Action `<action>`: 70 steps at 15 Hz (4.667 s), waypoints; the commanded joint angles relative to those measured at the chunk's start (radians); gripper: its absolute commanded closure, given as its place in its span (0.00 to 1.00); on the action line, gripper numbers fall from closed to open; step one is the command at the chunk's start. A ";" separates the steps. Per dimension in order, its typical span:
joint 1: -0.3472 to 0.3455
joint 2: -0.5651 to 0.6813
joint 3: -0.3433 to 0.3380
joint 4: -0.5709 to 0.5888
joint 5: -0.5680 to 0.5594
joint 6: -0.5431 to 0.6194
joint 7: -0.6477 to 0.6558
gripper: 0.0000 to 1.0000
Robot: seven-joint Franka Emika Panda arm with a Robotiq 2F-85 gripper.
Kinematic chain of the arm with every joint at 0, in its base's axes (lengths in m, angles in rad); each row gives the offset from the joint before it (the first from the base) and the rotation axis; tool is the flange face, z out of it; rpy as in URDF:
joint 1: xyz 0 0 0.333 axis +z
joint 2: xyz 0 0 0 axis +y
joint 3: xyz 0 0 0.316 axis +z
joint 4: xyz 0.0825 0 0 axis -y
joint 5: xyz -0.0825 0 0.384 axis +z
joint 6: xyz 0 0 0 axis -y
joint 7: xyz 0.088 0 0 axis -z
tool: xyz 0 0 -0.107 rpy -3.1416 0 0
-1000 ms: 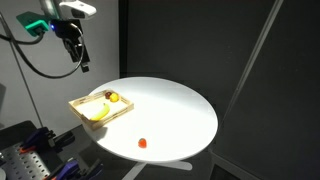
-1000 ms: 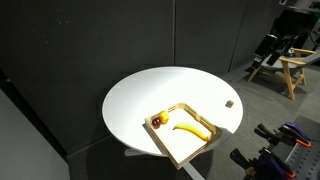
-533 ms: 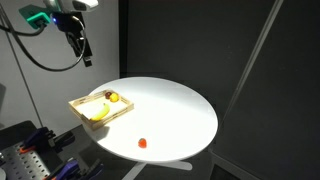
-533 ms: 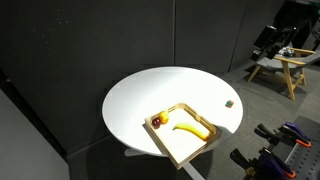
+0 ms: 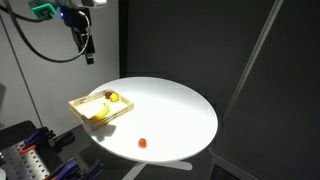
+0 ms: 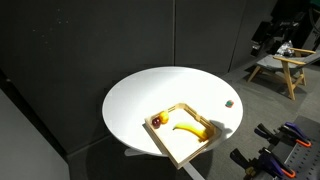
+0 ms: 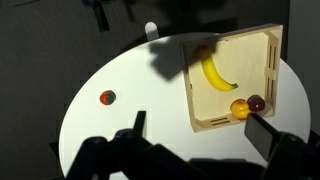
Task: Put the strawberry in the box.
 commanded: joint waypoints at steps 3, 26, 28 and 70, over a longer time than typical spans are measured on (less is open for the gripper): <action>-0.022 0.145 -0.007 0.134 -0.040 -0.066 -0.002 0.00; -0.032 0.566 -0.104 0.236 -0.058 0.258 -0.075 0.00; -0.038 0.592 -0.116 0.239 -0.058 0.279 -0.081 0.00; -0.060 0.937 -0.169 0.338 -0.121 0.403 -0.047 0.00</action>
